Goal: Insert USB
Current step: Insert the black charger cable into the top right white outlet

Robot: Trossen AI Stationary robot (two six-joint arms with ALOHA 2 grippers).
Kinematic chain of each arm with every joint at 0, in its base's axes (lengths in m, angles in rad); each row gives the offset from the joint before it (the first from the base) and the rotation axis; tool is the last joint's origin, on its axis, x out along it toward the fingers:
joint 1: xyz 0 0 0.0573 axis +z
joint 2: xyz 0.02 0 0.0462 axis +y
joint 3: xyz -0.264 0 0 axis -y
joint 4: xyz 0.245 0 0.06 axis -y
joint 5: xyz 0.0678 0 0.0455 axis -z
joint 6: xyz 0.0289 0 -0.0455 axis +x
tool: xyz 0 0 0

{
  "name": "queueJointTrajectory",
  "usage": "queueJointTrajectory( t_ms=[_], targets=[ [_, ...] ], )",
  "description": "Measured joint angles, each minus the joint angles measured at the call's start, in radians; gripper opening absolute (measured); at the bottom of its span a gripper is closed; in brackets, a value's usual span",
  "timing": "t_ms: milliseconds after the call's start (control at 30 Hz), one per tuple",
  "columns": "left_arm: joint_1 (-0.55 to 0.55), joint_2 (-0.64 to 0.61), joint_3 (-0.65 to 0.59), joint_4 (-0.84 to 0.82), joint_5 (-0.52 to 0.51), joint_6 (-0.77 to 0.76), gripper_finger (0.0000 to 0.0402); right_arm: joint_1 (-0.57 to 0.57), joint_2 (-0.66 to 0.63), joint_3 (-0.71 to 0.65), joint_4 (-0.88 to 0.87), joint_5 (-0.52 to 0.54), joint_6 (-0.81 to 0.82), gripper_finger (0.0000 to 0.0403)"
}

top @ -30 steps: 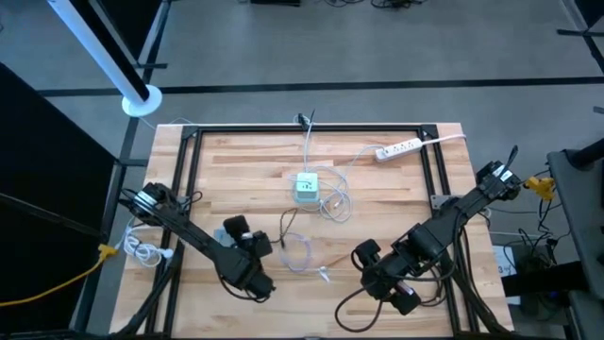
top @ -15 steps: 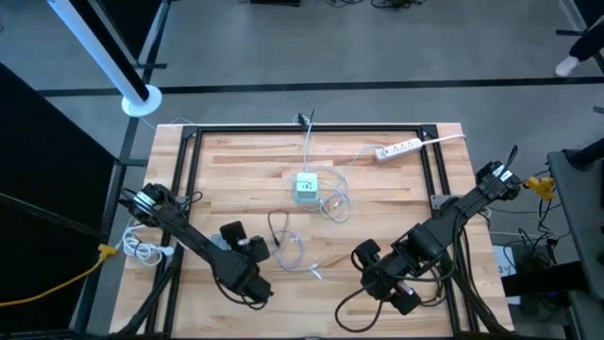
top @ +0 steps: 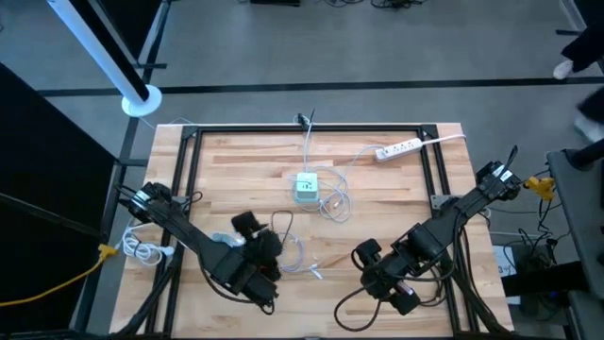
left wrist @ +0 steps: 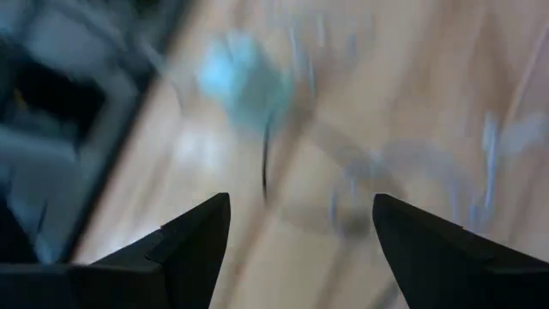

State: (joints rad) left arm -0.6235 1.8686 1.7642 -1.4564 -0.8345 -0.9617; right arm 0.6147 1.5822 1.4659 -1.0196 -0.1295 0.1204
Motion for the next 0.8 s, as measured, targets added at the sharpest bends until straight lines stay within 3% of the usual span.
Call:
queueJointTrajectory(
  t_ms=[167, 400, 533, 600, 700, 800],
  targets=[
    [-0.002, -0.001, 0.010, 0.211, -0.278, 0.089, 0.0274, 0.000, 0.000, -0.005, 0.000, 0.002, 0.022, 0.0353],
    [-0.002, 0.002, -0.108, 0.493, -0.488, 0.222, 0.0274, 0.025, 0.000, -0.064, -0.146, 0.144, 0.201, 0.0353],
    [0.011, 0.002, -0.166, 0.590, -0.442, 0.316, 0.0274, 0.015, -0.004, -0.095, -0.298, 0.345, 0.380, 0.0353],
    [0.029, 0.000, -0.180, 0.605, -0.387, 0.346, 0.0274, 0.004, -0.006, -0.109, -0.367, 0.376, 0.467, 0.0353],
    [0.076, -0.002, -0.181, 0.701, -0.339, 0.438, 0.0274, 0.000, -0.010, -0.154, -0.372, 0.312, 0.543, 0.0353],
    [0.124, -0.004, -0.198, 0.943, -0.209, 0.675, 0.0274, 0.016, -0.010, -0.231, -0.330, 0.182, 0.589, 0.0353]
  ],
)
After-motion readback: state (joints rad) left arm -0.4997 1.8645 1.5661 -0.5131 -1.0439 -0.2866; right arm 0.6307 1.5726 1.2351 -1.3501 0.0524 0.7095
